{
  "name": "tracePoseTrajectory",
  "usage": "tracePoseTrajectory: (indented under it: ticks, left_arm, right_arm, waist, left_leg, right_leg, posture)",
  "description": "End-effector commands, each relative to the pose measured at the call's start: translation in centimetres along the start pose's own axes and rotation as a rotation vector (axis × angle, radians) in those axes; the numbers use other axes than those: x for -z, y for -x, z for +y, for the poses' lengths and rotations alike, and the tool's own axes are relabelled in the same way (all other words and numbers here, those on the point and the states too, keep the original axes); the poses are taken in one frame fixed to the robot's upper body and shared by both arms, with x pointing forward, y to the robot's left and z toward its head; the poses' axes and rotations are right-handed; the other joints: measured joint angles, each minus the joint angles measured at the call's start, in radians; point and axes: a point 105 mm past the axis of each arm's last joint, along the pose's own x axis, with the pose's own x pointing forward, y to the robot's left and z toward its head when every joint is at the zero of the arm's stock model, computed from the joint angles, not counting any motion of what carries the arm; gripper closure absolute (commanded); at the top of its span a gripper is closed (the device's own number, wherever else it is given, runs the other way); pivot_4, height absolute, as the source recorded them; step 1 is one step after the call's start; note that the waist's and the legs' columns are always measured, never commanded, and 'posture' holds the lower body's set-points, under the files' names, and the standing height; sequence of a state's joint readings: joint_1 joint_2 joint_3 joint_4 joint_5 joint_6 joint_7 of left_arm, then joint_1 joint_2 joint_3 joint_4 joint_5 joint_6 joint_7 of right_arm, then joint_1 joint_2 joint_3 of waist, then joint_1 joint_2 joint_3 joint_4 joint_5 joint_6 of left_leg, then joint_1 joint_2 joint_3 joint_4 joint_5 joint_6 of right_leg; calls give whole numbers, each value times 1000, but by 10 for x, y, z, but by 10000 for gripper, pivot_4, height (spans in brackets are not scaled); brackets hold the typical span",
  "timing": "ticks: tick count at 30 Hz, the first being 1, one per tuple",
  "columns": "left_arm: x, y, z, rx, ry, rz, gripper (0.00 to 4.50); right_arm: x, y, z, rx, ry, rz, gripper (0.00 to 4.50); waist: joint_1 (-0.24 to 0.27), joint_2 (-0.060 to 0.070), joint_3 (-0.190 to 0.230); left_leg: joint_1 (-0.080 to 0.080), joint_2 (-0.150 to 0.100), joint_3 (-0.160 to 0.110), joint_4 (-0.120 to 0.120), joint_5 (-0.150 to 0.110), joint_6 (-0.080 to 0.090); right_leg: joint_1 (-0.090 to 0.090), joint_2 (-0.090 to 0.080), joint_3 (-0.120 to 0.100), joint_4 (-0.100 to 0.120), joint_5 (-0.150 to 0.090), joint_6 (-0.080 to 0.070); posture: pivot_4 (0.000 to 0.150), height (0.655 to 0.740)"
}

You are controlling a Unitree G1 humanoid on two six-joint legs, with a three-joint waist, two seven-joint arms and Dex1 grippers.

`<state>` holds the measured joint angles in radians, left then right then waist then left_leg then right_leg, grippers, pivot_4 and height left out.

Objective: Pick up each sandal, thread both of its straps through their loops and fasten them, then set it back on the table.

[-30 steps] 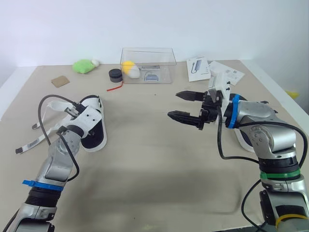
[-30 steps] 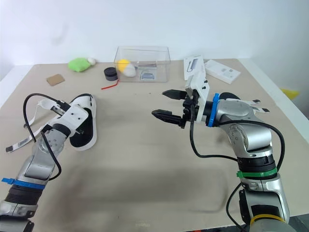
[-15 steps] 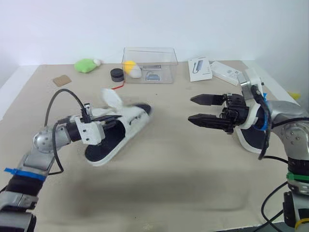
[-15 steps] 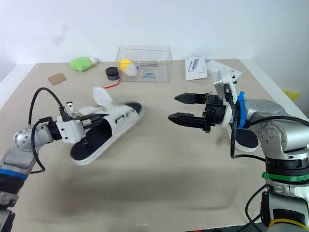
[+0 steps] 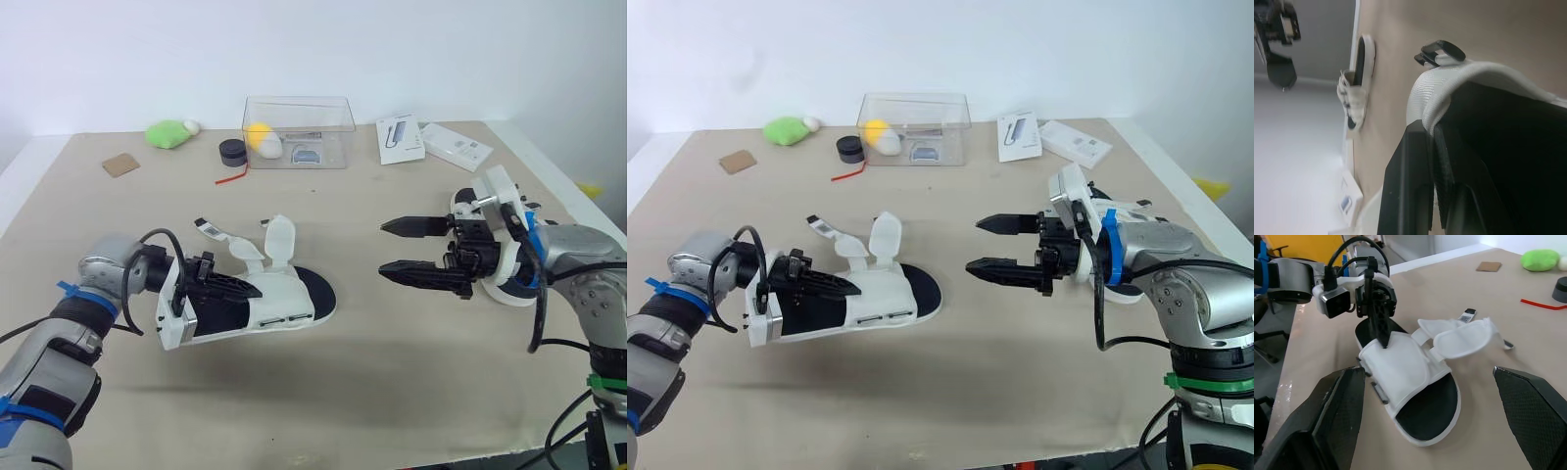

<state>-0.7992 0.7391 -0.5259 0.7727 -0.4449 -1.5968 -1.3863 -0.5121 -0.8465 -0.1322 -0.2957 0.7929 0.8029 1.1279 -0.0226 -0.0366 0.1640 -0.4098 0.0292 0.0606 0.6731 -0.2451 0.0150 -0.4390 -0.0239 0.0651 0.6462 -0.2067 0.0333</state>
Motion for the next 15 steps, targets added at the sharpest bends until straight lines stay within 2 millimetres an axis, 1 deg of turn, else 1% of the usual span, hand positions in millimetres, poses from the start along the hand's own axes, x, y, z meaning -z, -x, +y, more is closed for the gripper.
tracePoseTrajectory:
  ticks: [1, 3, 6, 7, 10, 15]
  left_arm:
    - [1, 4, 25, -88, -79, -9, 44727]
    - [7, 6, 26, -102, -69, 11, 44727]
    - [12, 7, 19, -81, -38, 35, 44727]
    - [13, 7, 13, -70, -17, 43, 44727]
    - [13, 6, 6, -70, 7, 47, 44727]
    - [12, 6, 4, -73, 9, 53, 44727]
  right_arm:
    - [-9, 2, 5, 6, 48, -4, 0]
    - [-7, 1, 7, 4, 51, 3, 0]
    - [-6, -2, 8, -1, 53, 8, 0]
    - [-6, -3, 9, -3, 53, 7, 0]
    - [-6, -5, 10, -8, 53, 6, 0]
    - [-6, -6, 9, -14, 52, 5, 0]
  waist:
    - [0, 0, 0]
    - [0, 0, 0]
    - [0, 0, 0]
    - [-1, 0, 0]
    - [-3, 0, 0]
    - [-1, 0, 0]
  left_leg:
    - [0, 0, 0, 0, 0, 0]
    - [0, 0, 0, 1, 0, 0]
    - [0, 0, 1, 1, 0, 0]
    - [0, 0, 1, 1, 0, 0]
    - [0, 1, 1, 1, 0, 0]
    - [0, 0, -1, 1, 0, 0]
  right_leg:
    - [0, 0, 0, 0, 0, 0]
    - [0, 1, 0, 0, 0, 0]
    - [0, 1, 0, 0, 0, 0]
    - [0, 1, 0, 0, 0, 0]
    - [0, 2, 1, 0, 0, 0]
    - [0, 2, 1, 0, 0, 0]
  posture:
    - [1500, 7400]
    - [1500, 7400]
    - [1500, 7400]
    - [1500, 7400]
    - [1500, 7400]
    - [1500, 7400]
